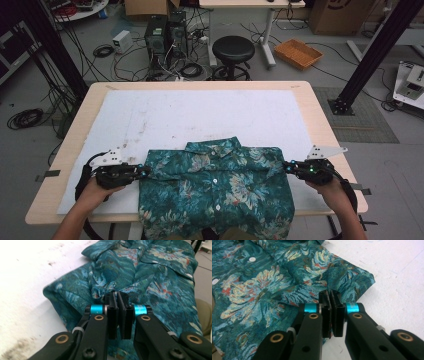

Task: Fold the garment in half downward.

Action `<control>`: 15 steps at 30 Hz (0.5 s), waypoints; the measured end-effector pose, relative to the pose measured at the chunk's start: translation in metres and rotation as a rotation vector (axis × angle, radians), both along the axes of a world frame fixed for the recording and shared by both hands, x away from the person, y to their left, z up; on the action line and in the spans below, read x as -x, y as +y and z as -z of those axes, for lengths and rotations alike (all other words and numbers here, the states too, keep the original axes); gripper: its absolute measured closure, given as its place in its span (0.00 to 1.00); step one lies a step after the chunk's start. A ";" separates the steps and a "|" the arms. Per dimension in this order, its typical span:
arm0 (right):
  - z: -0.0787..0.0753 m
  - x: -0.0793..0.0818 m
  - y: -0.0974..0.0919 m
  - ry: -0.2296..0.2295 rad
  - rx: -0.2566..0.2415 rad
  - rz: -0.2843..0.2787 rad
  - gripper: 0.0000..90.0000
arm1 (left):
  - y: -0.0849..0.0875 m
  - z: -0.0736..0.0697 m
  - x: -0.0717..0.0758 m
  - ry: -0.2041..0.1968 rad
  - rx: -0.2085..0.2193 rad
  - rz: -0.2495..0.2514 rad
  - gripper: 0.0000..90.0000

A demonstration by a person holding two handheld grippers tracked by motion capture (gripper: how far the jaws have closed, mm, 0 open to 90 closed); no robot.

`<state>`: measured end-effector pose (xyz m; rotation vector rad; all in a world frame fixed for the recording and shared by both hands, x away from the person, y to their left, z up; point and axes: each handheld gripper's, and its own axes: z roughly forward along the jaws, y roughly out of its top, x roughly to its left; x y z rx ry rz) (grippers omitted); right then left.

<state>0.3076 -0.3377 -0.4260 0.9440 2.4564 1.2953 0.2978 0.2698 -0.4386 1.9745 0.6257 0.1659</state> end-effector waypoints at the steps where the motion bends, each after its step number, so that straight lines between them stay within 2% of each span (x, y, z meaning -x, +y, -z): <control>1: -0.001 -0.001 -0.001 0.010 -0.013 0.008 0.86 | 0.001 -0.002 -0.002 0.030 0.042 -0.033 0.82; 2: -0.003 -0.002 -0.002 0.011 -0.033 0.015 0.77 | 0.001 -0.002 -0.002 0.030 0.042 -0.033 0.63; 3: -0.006 -0.005 -0.003 0.001 -0.055 0.040 0.70 | 0.005 -0.009 -0.009 0.059 0.115 -0.129 0.49; 4: -0.006 -0.005 -0.003 0.001 -0.055 0.040 0.70 | 0.005 -0.009 -0.009 0.059 0.115 -0.129 0.45; 5: -0.014 -0.010 -0.006 -0.024 -0.098 0.119 0.60 | 0.007 -0.014 -0.013 0.042 0.139 -0.174 0.44; 6: -0.014 -0.010 -0.006 -0.024 -0.098 0.119 0.60 | 0.009 -0.018 -0.018 0.018 0.156 -0.222 0.44; 7: -0.021 -0.019 -0.006 -0.067 -0.080 0.219 0.60 | 0.012 -0.023 -0.032 0.016 0.156 -0.309 0.44; 8: -0.023 -0.026 -0.006 -0.067 -0.060 0.268 0.60 | 0.012 -0.023 -0.032 0.016 0.156 -0.309 0.44; 9: -0.023 -0.033 -0.004 -0.059 -0.041 0.310 0.60 | 0.012 -0.021 -0.047 0.070 0.131 -0.388 0.44; 10: -0.021 -0.039 -0.001 -0.042 -0.018 0.332 0.60 | 0.012 -0.021 -0.047 0.070 0.131 -0.388 0.44; 11: -0.018 -0.045 0.003 -0.031 0.010 0.337 0.60 | 0.007 -0.014 -0.058 0.118 0.065 -0.398 0.44; 13: -0.009 -0.055 0.012 0.011 0.037 0.311 0.60 | -0.001 -0.006 -0.062 0.155 0.017 -0.374 0.45; 14: -0.009 -0.055 0.012 0.011 0.037 0.311 0.60 | -0.001 -0.006 -0.062 0.155 0.017 -0.374 0.44; 15: -0.001 -0.058 0.021 0.044 0.076 0.275 0.60 | -0.008 0.001 -0.063 0.177 -0.005 -0.334 0.44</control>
